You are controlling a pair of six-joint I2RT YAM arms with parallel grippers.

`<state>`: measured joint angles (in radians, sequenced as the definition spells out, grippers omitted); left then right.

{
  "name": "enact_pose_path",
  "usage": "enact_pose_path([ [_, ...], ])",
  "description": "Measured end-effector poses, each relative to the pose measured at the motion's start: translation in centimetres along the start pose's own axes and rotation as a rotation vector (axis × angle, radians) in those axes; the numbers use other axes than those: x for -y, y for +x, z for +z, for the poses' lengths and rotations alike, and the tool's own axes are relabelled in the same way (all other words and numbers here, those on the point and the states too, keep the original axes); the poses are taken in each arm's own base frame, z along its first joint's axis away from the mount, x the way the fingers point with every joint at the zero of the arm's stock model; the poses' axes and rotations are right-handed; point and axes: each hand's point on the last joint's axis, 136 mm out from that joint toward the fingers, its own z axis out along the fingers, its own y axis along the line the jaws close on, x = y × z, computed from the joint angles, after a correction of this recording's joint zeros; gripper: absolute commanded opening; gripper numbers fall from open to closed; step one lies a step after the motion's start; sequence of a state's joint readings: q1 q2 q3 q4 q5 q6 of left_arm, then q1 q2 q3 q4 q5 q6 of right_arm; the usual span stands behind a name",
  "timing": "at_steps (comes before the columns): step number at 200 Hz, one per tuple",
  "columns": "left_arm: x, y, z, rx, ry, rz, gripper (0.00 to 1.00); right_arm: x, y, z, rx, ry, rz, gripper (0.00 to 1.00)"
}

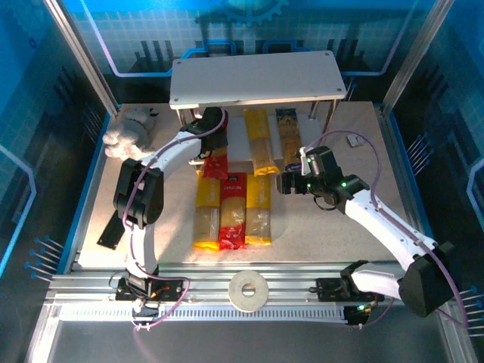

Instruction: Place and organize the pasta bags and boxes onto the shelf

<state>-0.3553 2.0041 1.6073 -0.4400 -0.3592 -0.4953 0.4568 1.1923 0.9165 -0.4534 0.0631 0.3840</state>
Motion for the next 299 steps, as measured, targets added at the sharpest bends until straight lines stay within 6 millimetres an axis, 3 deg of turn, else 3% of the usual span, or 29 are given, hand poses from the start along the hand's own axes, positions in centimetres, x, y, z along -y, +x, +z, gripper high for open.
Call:
enact_pose_path([
  [32, 0.0, 0.2, 0.0, 0.024, 0.019, -0.009, 0.69, 0.0, 0.0, -0.1, 0.001, 0.001, 0.001, 0.95],
  [60, -0.1, 1.8, -1.7, 0.029, 0.044, 0.011, 0.69, 0.1, 0.0, -0.1, 0.001, 0.001, 0.001, 0.95],
  [127, 1.8, 9.3, -9.5, 0.032, 0.134, 0.15, 0.71, 0.1, -0.1, -0.1, 0.002, 0.0, 0.004, 0.95],
  [164, -0.4, 12.2, -14.9, 0.042, 0.128, 0.152, 0.74, 0.0, -0.3, -0.4, 0.014, -0.005, 0.004, 0.95],
  [184, -2.4, 13.9, -16.7, 0.025, 0.106, 0.128, 0.76, -0.2, -0.5, -0.7, 0.025, -0.016, 0.004, 0.95],
  [204, -4.7, 16.1, -16.7, -0.019, 0.06, 0.107, 0.8, -0.4, -0.6, -0.7, 0.03, -0.028, 0.004, 0.95],
  [244, -8.6, 20.9, -14.5, -0.127, -0.046, 0.075, 0.91, -0.5, -0.6, -1.0, 0.036, -0.039, 0.007, 0.95],
  [299, -8.4, 23.1, -12.0, -0.194, -0.058, 0.038, 0.98, -0.8, -1.1, -2.1, 0.071, -0.05, 0.004, 0.95],
])
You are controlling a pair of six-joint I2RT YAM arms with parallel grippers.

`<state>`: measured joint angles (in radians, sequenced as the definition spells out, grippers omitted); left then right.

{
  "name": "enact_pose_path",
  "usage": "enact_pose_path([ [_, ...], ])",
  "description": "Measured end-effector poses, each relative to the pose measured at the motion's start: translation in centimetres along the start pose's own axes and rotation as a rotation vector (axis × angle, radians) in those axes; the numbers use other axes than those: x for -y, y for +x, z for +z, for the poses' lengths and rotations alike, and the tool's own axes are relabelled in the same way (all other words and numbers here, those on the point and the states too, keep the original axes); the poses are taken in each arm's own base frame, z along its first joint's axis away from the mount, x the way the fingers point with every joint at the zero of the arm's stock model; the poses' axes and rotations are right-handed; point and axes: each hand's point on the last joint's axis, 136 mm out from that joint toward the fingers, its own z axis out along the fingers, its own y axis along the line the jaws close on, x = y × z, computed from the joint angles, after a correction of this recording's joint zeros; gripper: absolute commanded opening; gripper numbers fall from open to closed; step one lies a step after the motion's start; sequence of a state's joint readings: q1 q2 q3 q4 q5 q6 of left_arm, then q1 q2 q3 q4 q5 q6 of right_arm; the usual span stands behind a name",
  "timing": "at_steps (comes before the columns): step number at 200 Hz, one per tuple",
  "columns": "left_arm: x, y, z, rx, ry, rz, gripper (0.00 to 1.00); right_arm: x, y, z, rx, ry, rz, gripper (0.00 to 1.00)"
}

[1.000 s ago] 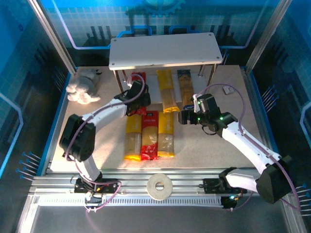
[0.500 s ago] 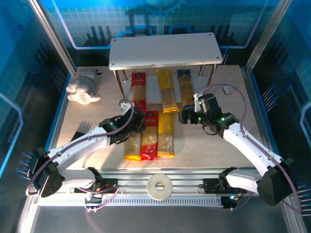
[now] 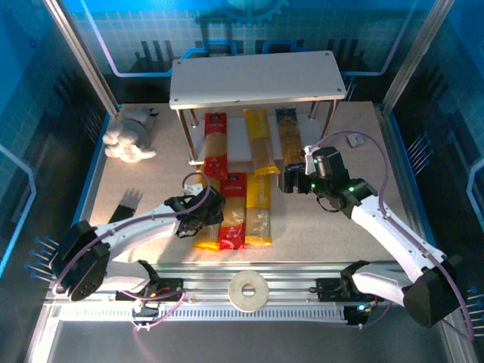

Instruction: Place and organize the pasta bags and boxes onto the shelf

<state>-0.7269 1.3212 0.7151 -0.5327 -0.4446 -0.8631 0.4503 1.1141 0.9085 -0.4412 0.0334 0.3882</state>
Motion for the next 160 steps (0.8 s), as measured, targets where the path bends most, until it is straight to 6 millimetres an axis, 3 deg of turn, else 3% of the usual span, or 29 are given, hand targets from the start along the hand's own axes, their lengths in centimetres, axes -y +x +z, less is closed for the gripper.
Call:
enact_pose_path([
  [70, 0.0, -0.2, 2.5, -0.043, -0.002, -0.053, 0.99, 0.1, -0.1, -0.2, 0.007, 0.004, 0.001, 0.95],
  [160, 0.8, 0.4, 4.9, -0.105, -0.011, 0.003, 0.99, 0.9, 0.1, 0.0, 0.003, 0.022, 0.013, 0.95],
])
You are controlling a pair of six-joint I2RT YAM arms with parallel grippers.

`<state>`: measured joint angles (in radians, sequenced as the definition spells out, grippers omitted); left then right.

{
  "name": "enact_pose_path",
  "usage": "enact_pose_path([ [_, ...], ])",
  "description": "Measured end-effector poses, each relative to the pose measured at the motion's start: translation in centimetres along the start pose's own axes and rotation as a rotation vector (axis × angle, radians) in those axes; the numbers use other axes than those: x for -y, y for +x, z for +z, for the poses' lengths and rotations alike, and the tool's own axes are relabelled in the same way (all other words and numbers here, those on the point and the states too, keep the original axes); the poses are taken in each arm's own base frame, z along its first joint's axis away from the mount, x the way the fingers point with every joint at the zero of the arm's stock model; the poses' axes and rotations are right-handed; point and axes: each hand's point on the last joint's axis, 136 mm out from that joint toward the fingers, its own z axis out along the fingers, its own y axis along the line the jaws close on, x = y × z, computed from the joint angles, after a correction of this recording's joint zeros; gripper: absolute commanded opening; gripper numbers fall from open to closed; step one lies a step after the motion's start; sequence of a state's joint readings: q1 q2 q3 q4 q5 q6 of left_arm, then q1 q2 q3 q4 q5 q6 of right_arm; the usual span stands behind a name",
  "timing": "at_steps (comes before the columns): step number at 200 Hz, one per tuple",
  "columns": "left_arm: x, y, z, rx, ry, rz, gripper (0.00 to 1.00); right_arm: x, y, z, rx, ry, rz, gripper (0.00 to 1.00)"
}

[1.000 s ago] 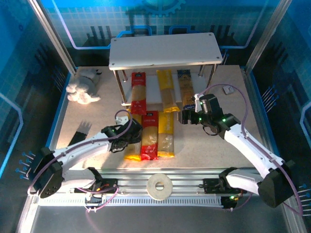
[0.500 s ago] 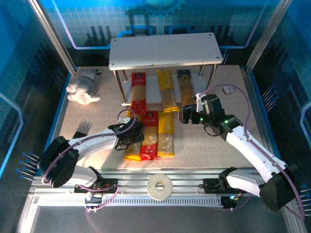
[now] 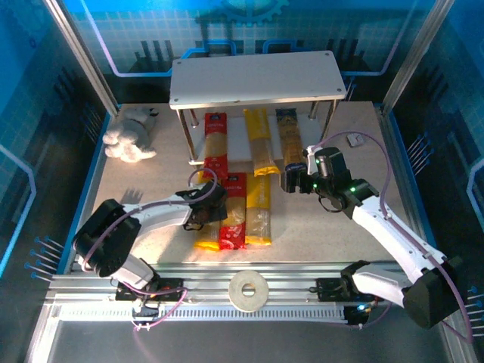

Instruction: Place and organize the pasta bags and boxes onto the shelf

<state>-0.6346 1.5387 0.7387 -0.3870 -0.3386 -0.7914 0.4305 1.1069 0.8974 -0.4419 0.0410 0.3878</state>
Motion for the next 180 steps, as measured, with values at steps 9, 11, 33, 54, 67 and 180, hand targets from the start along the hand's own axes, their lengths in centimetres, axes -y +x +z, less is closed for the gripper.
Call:
enact_pose_path([
  [9, 0.1, 0.0, 0.1, -0.005, -0.004, 0.007, 0.99, 0.0, 0.0, 0.0, 0.0, 0.0, 0.0, 0.95],
  [11, 0.1, 0.0, 0.1, -0.007, -0.005, 0.008, 0.98, 0.0, 0.0, 0.0, 0.0, 0.0, 0.0, 0.95],
  [33, 0.0, -0.1, 0.1, -0.013, -0.012, 0.009, 0.87, 0.0, 0.0, 0.0, 0.0, 0.001, 0.001, 0.95],
  [54, -0.2, -0.3, 0.2, -0.012, -0.016, 0.003, 0.68, 0.2, -0.1, 0.0, 0.002, 0.004, 0.003, 0.95],
  [67, -0.5, -0.4, 0.3, -0.012, -0.02, -0.005, 0.61, 0.2, -0.1, 0.0, 0.002, 0.005, 0.004, 0.95],
  [180, -0.7, -0.8, -1.2, 0.013, 0.06, -0.019, 0.17, 0.3, -0.1, 0.0, 0.002, 0.005, 0.006, 0.95],
])
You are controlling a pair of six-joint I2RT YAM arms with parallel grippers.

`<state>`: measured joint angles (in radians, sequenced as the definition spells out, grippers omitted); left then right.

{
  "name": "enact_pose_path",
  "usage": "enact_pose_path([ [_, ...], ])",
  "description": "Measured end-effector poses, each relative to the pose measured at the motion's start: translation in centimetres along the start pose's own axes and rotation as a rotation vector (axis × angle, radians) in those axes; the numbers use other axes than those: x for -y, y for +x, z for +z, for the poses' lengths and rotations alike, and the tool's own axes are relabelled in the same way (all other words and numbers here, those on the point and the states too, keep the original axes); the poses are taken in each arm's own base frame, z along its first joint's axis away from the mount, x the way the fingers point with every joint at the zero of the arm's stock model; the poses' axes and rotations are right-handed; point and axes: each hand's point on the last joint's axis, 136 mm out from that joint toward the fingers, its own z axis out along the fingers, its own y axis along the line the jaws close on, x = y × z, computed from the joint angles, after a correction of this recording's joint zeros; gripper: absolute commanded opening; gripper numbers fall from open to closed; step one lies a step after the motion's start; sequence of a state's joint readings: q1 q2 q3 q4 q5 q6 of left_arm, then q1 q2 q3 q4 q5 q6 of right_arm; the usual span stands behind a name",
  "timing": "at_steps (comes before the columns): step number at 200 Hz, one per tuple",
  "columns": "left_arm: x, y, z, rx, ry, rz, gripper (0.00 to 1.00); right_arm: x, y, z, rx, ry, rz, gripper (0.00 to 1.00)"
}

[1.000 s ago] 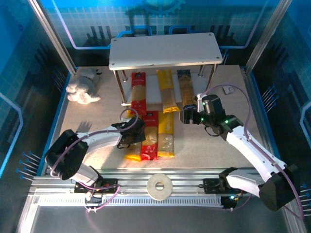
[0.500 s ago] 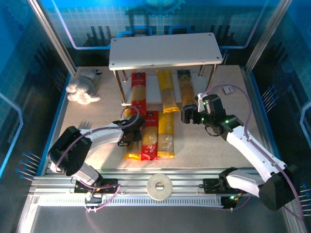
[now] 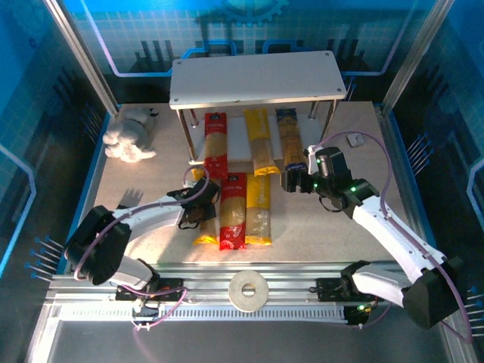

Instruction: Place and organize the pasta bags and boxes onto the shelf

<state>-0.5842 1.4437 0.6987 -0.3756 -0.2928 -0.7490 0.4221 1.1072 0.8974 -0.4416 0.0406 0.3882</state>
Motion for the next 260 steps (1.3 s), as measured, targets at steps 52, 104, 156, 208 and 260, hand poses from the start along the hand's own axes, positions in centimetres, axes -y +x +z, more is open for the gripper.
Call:
enact_pose_path([
  [52, -2.3, 2.0, -2.5, -0.063, -0.032, 0.013, 0.14, 0.0, 0.0, 0.0, 0.0, 0.0, 0.0, 0.95],
  [104, -4.1, 2.5, -8.1, -0.052, 0.017, 0.004, 0.14, -0.1, -0.1, 0.0, 0.004, -0.002, 0.0, 0.95],
  [156, -4.3, 1.2, -14.5, -0.028, 0.058, 0.017, 0.14, -0.2, -0.2, 0.0, 0.006, -0.008, 0.003, 0.95],
  [208, -2.8, -0.1, -17.5, -0.001, 0.135, 0.044, 0.15, -0.2, -0.1, 0.0, 0.005, -0.011, 0.003, 0.95],
  [260, 1.1, -2.0, -15.2, -0.015, 0.168, 0.109, 0.16, -0.2, -0.1, 0.0, 0.005, -0.01, 0.003, 0.95],
])
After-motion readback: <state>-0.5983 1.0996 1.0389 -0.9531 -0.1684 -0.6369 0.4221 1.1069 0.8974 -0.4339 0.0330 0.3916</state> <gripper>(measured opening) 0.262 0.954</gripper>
